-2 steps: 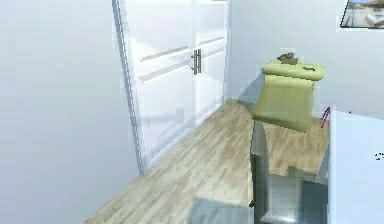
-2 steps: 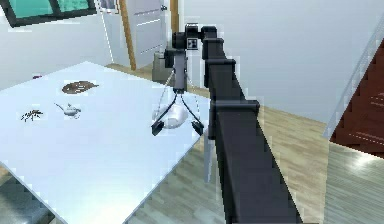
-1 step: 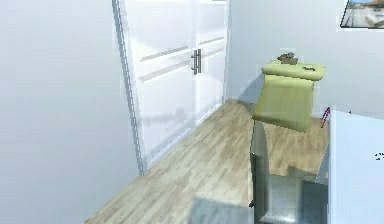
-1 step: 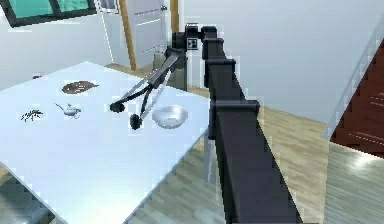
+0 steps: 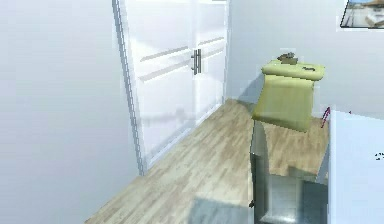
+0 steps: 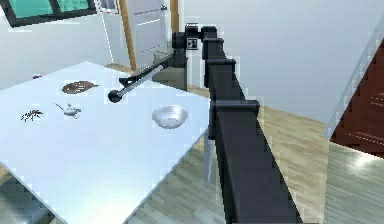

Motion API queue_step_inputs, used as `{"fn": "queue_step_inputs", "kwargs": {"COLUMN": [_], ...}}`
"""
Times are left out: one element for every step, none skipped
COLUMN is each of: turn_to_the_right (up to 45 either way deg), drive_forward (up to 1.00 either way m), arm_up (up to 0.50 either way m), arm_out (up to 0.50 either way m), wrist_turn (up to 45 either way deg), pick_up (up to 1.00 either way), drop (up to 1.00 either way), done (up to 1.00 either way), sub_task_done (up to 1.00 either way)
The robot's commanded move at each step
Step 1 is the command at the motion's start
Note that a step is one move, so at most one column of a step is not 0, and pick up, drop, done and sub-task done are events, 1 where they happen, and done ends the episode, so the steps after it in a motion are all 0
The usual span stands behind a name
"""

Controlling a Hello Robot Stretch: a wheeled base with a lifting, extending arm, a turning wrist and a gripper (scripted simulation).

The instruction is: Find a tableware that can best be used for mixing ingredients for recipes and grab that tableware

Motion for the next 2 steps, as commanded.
{"fn": "queue_step_inputs", "kwargs": {"turn_to_the_right": [0.0,0.0], "drive_forward": [0.00,0.00], "arm_up": [0.00,0.00], "arm_out": [0.00,0.00], "wrist_turn": [45.0,15.0], "pick_up": [0.00,0.00], "drop": [0.00,0.00], "done": [0.00,0.00], "sub_task_done": [0.00,0.00]}}
